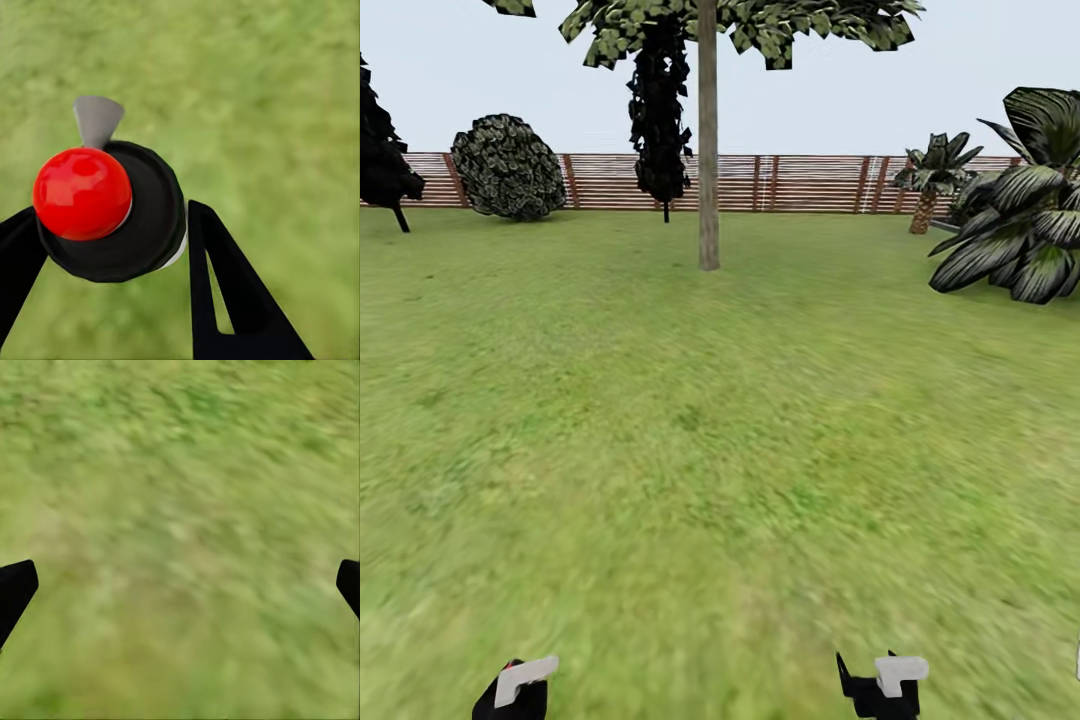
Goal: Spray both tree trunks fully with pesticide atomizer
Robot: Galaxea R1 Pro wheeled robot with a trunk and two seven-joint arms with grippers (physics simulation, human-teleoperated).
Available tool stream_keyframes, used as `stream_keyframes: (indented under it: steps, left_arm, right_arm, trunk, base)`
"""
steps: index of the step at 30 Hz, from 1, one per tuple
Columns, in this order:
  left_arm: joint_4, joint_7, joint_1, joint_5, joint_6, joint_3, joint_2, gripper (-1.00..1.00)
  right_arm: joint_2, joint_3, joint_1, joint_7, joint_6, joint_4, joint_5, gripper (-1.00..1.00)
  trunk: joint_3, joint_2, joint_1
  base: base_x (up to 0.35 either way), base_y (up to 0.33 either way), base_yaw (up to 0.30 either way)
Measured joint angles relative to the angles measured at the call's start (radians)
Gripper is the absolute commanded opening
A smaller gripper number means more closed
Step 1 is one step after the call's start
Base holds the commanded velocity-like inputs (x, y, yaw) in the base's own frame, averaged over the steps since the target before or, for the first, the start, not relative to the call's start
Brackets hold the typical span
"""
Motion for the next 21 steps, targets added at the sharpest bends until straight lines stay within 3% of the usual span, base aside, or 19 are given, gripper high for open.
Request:
stream_keyframes:
  steps: [21]
  left_arm:
    - [0.012, 0.0, 0.0, -0.003, 0.0, -0.001, 0.0, -1.0]
  right_arm:
    - [0.0, 0.0, 0.0, 0.0, 0.0, 0.0, 0.0, 1.0]
  trunk:
    - [0.0, 0.0, 0.0]
  base:
    - [0.337, 0.006, 0.0]
